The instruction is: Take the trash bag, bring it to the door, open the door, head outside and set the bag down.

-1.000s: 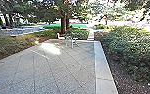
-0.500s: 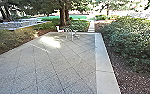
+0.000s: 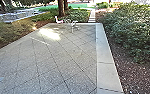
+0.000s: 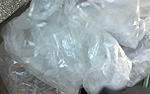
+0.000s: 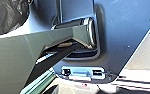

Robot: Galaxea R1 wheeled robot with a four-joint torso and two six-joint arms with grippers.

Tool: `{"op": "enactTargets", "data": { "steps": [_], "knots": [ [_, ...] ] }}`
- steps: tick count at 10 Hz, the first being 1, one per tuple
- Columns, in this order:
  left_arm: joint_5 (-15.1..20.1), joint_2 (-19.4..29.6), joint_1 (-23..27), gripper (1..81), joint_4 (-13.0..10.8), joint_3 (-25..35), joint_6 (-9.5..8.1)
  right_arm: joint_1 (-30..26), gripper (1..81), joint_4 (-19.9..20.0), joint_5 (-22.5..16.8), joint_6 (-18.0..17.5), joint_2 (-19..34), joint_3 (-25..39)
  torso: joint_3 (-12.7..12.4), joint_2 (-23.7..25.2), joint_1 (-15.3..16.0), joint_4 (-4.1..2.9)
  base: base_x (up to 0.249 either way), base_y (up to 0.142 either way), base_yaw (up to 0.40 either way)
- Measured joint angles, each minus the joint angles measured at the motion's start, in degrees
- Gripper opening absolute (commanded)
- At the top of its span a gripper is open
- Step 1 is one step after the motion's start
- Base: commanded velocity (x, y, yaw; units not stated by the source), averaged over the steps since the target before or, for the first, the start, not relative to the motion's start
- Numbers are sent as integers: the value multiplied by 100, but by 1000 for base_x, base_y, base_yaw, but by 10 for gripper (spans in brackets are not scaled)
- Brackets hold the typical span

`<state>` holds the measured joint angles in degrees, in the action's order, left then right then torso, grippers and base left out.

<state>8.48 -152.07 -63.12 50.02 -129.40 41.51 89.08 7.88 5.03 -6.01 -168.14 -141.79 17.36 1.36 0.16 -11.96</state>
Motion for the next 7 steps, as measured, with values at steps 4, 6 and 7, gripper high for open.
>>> {"op": "enactTargets", "data": {
  "steps": [4, 6, 7],
  "knots": [
    [766, -174, 758, 10, 160, -404, -240, 17, 811, 0, -13, -2, 0, -35, -13, -2, 2, -265, 0, 0, 0],
    [1093, -265, 880, 10, 172, -900, -367, 11, 811, 11, -11, 0, 4, -49, -11, -5, 5, -590, 0, 0, 0],
    [1215, -339, 941, 10, 169, -1180, -405, 12, 811, 17, -11, 0, 1, -74, -11, -5, 5, -662, 0, 0, 0]
  ]
}}
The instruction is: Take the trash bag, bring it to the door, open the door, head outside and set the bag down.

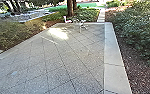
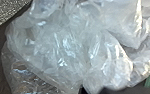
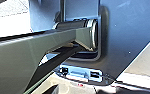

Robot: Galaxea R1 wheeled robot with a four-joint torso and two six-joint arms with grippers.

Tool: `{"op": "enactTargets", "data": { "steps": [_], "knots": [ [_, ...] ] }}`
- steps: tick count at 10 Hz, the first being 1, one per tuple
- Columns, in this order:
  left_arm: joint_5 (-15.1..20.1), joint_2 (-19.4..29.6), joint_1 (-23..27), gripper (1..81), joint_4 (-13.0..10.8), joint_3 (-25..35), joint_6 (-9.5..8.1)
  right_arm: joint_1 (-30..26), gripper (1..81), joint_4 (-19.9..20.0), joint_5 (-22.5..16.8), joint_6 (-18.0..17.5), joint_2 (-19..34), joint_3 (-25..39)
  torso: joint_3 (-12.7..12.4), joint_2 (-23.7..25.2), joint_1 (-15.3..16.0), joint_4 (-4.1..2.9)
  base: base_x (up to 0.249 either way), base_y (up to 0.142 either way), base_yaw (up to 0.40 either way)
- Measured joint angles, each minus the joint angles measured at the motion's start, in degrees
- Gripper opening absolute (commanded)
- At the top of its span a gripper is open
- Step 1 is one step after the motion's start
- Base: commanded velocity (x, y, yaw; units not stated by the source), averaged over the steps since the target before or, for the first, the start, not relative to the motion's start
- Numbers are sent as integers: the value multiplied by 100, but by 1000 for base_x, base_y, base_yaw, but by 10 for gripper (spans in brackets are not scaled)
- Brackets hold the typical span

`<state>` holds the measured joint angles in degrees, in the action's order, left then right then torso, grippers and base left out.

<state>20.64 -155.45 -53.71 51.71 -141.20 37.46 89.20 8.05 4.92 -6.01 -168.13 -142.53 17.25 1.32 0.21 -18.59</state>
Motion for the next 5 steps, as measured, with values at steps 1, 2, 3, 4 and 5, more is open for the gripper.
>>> {"op": "enactTargets", "data": {
  "steps": [1, 2, 3, 4, 5],
  "knots": [
    [151, -138, 107, 10, 0, -265, -10, -1, 811, 5, 2, -2, 7, -11, 5, 0, -2, 0, 0, 0, 0],
    [350, -329, 306, 10, 0, -507, -26, 0, 811, 20, 4, -5, 11, -11, 50, 0, -2, 11, 0, 0, 0],
    [546, -522, 542, 10, 16, -730, -26, -6, 811, 41, 22, -16, 13, -13, 175, 0, -2, 15, 0, 0, 0],
    [730, -645, 733, 10, 22, -965, -30, -17, 811, 66, 45, -49, 16, -16, 350, 0, 0, 15, 0, 0, 0],
    [901, -703, 896, 10, 21, -1167, -52, -61, 811, 85, 127, -66, 16, -20, 547, -2, 2, 15, 0, 0, 0]
  ]
}}
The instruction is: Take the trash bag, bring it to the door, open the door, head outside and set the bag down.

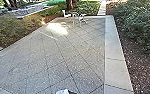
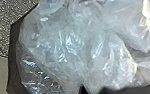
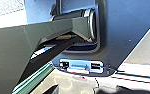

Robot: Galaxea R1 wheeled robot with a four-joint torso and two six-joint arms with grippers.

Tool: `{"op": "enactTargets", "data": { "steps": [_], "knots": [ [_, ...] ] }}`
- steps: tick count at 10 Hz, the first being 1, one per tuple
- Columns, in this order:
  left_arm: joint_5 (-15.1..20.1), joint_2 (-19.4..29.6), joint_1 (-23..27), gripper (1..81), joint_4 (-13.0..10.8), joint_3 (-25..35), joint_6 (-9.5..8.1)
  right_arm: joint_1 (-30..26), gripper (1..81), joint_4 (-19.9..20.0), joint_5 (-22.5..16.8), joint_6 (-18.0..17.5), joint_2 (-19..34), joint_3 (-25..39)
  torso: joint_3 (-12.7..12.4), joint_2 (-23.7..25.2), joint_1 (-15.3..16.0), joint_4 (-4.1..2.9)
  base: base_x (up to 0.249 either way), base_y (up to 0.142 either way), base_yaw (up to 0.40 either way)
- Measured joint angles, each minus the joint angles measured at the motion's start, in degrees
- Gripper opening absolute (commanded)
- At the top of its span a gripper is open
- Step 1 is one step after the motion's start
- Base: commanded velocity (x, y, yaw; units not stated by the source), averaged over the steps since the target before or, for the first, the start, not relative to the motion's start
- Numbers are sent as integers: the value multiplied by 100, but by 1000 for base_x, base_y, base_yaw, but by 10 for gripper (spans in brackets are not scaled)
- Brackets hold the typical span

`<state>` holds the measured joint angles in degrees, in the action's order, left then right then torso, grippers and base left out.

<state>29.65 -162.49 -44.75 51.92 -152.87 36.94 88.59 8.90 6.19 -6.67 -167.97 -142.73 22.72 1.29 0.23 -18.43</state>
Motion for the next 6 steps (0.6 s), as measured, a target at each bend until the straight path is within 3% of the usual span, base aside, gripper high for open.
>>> {"op": "enactTargets", "data": {
  "steps": [3, 6],
  "knots": [
    [266, -46, 366, 10, -5, -132, -235, -50, 811, -6, -30, 26, 30, -40, 465, -4, 2, 0, 0, 0, 0],
    [447, -59, 752, 10, -5, -132, -439, -22, 811, -13, -61, 45, 17, -51, 523, -6, 4, 0, 0, 0, 0]
  ]
}}
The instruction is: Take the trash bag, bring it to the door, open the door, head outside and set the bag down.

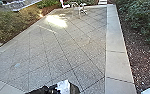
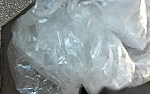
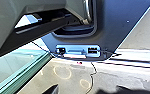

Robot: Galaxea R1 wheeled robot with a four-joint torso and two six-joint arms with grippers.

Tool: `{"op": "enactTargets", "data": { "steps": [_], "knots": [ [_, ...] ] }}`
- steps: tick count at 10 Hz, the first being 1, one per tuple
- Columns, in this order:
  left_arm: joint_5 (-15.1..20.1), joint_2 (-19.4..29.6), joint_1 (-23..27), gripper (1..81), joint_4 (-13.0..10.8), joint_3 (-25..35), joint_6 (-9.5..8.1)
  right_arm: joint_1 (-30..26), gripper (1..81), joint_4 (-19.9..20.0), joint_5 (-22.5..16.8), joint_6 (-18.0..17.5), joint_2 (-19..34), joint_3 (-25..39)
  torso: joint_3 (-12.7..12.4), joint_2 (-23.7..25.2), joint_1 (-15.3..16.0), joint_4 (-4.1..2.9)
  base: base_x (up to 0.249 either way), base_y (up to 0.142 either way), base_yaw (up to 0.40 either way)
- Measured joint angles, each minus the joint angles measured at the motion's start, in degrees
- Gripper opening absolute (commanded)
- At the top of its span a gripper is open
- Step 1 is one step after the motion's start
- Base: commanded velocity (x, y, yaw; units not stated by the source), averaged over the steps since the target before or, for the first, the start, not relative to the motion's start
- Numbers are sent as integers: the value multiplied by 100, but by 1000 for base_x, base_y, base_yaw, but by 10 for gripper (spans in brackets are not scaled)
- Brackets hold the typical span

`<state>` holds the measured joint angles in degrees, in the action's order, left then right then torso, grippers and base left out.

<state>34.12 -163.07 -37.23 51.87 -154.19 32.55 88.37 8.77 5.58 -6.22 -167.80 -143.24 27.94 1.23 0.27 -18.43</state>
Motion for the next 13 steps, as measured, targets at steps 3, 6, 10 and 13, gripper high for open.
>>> {"op": "enactTargets", "data": {
  "steps": [3, 6, 10, 13],
  "knots": [
    [223, 108, 162, 10, -2, 2, -121, 0, 811, 0, -2, 0, -2, -6, 2, -2, 0, 0, 0, 0, 0],
    [341, 249, 308, 10, 0, -17, -162, 0, 811, 0, -2, 2, -2, -15, 2, -2, 0, 0, 0, 0, 0],
    [391, 240, 295, 10, 0, -13, -162, 0, 811, 0, -2, 0, -4, -21, 4, -2, 0, 0, 0, 0, 0],
    [397, 210, 171, 10, 0, -11, -162, 0, 811, -1, -2, -1, -20, -61, 4, -2, 0, 0, 0, 0, 0]
  ]
}}
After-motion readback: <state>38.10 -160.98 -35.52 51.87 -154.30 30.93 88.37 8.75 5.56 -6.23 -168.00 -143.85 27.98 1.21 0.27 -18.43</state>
